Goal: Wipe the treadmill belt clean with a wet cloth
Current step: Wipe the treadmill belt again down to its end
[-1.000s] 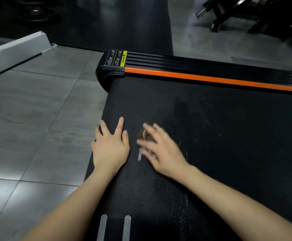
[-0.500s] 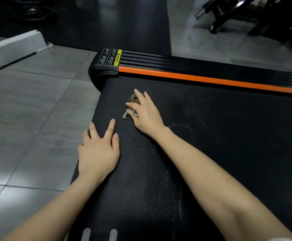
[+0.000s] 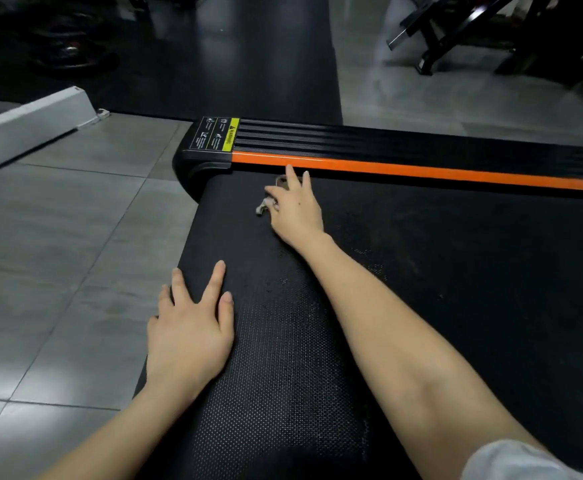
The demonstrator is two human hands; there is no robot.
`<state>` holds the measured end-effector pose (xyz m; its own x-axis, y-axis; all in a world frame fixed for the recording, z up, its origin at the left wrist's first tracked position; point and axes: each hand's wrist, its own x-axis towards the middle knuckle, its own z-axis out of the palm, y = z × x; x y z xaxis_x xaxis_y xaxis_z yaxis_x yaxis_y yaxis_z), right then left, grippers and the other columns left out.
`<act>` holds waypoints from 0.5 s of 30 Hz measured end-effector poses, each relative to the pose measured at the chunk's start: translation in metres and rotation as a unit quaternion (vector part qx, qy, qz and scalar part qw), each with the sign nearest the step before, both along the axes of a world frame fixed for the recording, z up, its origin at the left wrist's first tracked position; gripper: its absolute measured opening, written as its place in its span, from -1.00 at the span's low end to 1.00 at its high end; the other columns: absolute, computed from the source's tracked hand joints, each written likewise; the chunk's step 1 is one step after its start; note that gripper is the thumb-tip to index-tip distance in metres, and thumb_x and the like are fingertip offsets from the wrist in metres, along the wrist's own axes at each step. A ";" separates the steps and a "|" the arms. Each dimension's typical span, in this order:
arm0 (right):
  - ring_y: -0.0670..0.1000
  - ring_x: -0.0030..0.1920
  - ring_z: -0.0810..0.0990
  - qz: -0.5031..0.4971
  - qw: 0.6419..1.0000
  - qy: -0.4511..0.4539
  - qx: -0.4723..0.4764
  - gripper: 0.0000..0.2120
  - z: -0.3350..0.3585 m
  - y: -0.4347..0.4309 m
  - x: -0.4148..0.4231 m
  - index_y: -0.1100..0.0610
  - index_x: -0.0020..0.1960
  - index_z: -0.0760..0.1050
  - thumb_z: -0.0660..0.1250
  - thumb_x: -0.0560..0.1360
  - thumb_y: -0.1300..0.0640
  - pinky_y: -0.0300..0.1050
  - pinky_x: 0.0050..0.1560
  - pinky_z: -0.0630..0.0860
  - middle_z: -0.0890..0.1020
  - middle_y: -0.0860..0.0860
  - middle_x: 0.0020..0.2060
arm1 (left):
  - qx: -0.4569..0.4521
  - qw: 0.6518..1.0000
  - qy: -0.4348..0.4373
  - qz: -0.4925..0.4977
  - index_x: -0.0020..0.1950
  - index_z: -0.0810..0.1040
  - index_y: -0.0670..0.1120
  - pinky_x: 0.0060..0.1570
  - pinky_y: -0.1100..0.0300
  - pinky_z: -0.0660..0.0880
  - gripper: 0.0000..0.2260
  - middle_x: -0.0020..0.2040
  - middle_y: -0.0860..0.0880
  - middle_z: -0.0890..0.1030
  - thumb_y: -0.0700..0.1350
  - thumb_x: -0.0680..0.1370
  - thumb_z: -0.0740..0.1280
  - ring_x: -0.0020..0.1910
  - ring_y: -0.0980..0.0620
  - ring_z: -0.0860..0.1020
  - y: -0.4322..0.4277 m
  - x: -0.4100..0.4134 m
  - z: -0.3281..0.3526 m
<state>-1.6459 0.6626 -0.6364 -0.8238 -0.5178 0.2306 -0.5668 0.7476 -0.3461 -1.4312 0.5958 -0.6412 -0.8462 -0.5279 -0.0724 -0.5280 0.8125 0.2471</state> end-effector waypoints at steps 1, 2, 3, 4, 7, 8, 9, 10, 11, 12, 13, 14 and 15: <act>0.24 0.50 -0.07 0.004 1.000 0.003 0.000 -0.68 0.000 0.006 -0.006 0.01 0.32 0.45 0.14 0.60 0.07 0.16 0.30 0.35 0.03 0.06 0.53 | 0.001 1.000 0.002 -0.001 0.51 -0.09 0.29 0.25 -0.08 0.33 -0.54 0.54 -0.19 0.02 0.17 0.60 -0.13 0.47 -0.18 0.10 -0.001 0.000 0.000; 0.25 0.50 -0.05 -0.002 1.000 0.009 0.008 -0.67 0.000 0.018 -0.015 0.01 0.33 0.45 0.13 0.59 0.07 0.15 0.30 0.32 0.05 0.07 0.53 | 0.002 1.000 0.003 -0.002 0.51 -0.09 0.29 0.25 -0.08 0.34 -0.54 0.54 -0.19 0.03 0.17 0.60 -0.13 0.47 -0.19 0.11 -0.002 0.000 -0.001; 0.28 0.48 -0.01 -0.026 0.999 0.016 0.024 -0.65 -0.001 0.037 -0.029 0.02 0.32 0.46 0.12 0.58 0.05 0.13 0.33 0.28 0.07 0.09 0.52 | 0.004 1.000 0.003 -0.003 0.51 -0.09 0.30 0.25 -0.08 0.34 -0.54 0.54 -0.19 0.03 0.17 0.60 -0.13 0.47 -0.19 0.11 -0.001 0.001 -0.001; 0.30 0.47 0.02 -0.068 0.997 0.019 0.036 -0.61 -0.004 0.062 -0.046 0.04 0.30 0.48 0.07 0.55 0.01 0.11 0.37 0.22 0.11 0.13 0.51 | 0.004 1.000 0.003 -0.004 0.51 -0.09 0.30 0.25 -0.08 0.34 -0.54 0.54 -0.19 0.03 0.17 0.60 -0.13 0.47 -0.19 0.11 -0.001 0.001 -0.001; 0.32 0.47 0.03 -0.218 0.975 0.021 0.048 -0.34 -0.011 0.147 -0.089 0.11 0.27 0.49 -0.18 0.42 -0.11 0.16 0.45 0.01 0.19 0.21 0.48 | -0.001 1.000 0.003 -0.004 0.52 -0.09 0.29 0.24 -0.08 0.35 -0.53 0.54 -0.20 0.03 0.17 0.60 -0.13 0.47 -0.18 0.10 0.000 0.001 0.000; 0.32 0.48 0.01 -0.268 0.963 0.005 0.034 -0.40 -0.009 0.168 -0.095 0.12 0.29 0.47 -0.14 0.47 -0.09 0.18 0.46 0.01 0.16 0.20 0.49 | -0.004 1.000 0.004 -0.003 0.52 -0.08 0.28 0.23 -0.08 0.35 -0.53 0.53 -0.21 0.03 0.17 0.60 -0.13 0.46 -0.19 0.11 0.001 0.000 -0.001; 0.32 0.47 -0.01 -0.307 0.951 -0.015 0.034 -0.52 -0.007 0.179 -0.100 0.12 0.31 0.45 -0.04 0.54 -0.03 0.19 0.46 0.02 0.12 0.21 0.50 | -0.009 1.000 0.004 -0.002 0.52 -0.09 0.28 0.22 -0.08 0.36 -0.53 0.53 -0.21 0.03 0.17 0.60 -0.13 0.46 -0.19 0.11 0.001 -0.001 -0.001; 0.32 0.47 0.01 -0.328 0.944 -0.021 0.033 -0.60 -0.004 0.178 -0.100 0.12 0.31 0.45 0.06 0.56 0.03 0.18 0.45 0.04 0.11 0.22 0.49 | -0.012 1.000 0.003 -0.001 0.52 -0.09 0.27 0.21 -0.09 0.35 -0.53 0.53 -0.22 0.02 0.16 0.60 -0.13 0.46 -0.19 0.10 0.002 -0.001 -0.001; 0.31 0.45 0.07 -0.327 0.944 -0.028 0.036 -0.61 0.000 0.166 -0.096 0.12 0.31 0.46 0.10 0.55 0.05 0.18 0.44 0.05 0.15 0.24 0.47 | -0.013 1.000 -0.001 0.001 0.52 -0.10 0.27 0.22 -0.09 0.35 -0.53 0.53 -0.22 0.02 0.16 0.60 -0.14 0.46 -0.19 0.09 0.003 -0.001 -0.001; 0.29 0.43 0.15 -0.306 0.951 -0.027 0.037 -0.60 0.002 0.144 -0.088 0.10 0.27 0.49 0.09 0.51 0.05 0.17 0.43 0.08 0.22 0.25 0.44 | -0.012 1.000 -0.003 0.003 0.52 -0.11 0.27 0.22 -0.09 0.34 -0.53 0.54 -0.21 0.01 0.16 0.60 -0.14 0.47 -0.19 0.09 0.004 -0.001 -0.001; 0.27 0.41 0.19 -0.258 0.965 -0.018 0.032 -0.58 0.002 0.113 -0.077 0.07 0.22 0.54 0.06 0.47 0.05 0.15 0.41 0.12 0.27 0.25 0.42 | -0.011 1.000 -0.004 0.004 0.52 -0.11 0.27 0.23 -0.09 0.33 -0.53 0.54 -0.21 0.00 0.16 0.60 -0.14 0.47 -0.19 0.08 0.004 -0.002 -0.002; 0.27 0.42 0.17 -0.195 0.980 -0.010 0.030 -0.59 0.001 0.080 -0.063 0.05 0.16 0.56 0.04 0.46 0.05 0.14 0.40 0.15 0.28 0.24 0.42 | -0.008 1.000 -0.004 0.004 0.52 -0.12 0.28 0.24 -0.09 0.32 -0.53 0.54 -0.21 0.00 0.16 0.60 -0.14 0.47 -0.19 0.08 0.004 -0.002 -0.002; 0.28 0.45 0.10 -0.134 0.991 -0.002 0.028 -0.61 -0.003 0.048 -0.048 0.07 0.16 0.57 0.04 0.50 0.07 0.15 0.39 0.18 0.24 0.22 0.45 | -0.007 1.000 -0.003 0.001 0.52 -0.11 0.28 0.24 -0.09 0.32 -0.53 0.54 -0.20 0.00 0.16 0.60 -0.14 0.47 -0.19 0.08 0.004 -0.002 -0.001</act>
<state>-1.6944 0.7101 -0.6389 -0.9347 -0.2913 0.2038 -0.3431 0.8892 -0.3026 -1.4335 0.5995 -0.6424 -0.8444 -0.5313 -0.0694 -0.5315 0.8144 0.2329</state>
